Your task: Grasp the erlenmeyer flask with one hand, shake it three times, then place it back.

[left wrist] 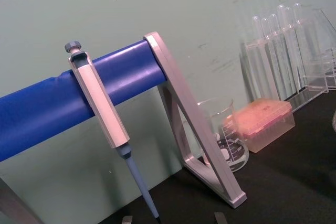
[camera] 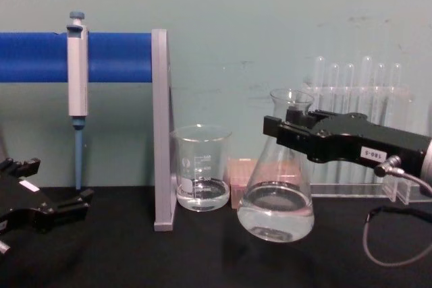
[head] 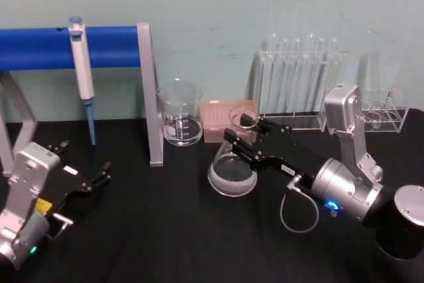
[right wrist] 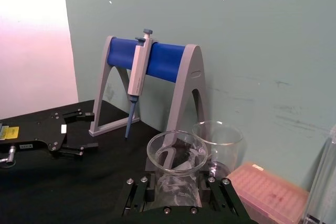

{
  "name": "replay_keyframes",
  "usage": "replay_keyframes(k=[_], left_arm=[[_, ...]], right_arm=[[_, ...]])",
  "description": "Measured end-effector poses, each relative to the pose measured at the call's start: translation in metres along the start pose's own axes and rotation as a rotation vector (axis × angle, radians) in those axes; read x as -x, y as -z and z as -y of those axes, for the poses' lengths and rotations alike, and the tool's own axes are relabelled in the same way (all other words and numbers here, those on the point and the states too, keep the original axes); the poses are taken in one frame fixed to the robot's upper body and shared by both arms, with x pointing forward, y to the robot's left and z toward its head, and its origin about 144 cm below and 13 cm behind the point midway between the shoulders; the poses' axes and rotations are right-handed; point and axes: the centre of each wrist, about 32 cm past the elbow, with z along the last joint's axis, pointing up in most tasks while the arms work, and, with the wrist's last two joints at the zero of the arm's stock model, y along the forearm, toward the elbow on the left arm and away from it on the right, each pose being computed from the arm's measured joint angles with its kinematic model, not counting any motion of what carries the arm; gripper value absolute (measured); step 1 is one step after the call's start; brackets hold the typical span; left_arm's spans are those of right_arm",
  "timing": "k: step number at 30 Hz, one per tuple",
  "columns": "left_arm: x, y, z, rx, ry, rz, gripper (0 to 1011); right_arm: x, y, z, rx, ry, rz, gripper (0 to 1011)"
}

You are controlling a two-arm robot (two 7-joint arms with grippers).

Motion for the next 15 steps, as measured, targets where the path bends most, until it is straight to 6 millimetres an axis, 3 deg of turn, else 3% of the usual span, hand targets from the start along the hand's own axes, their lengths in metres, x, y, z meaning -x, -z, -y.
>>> replay_keyframes(k=[15], left_arm=[[0.0000, 0.0000, 0.0000, 0.000, 0.000, 0.000, 1001]], right_arm=[[-0.0007, 0.0013, -0.0011, 0.004, -0.006, -0.003, 450]])
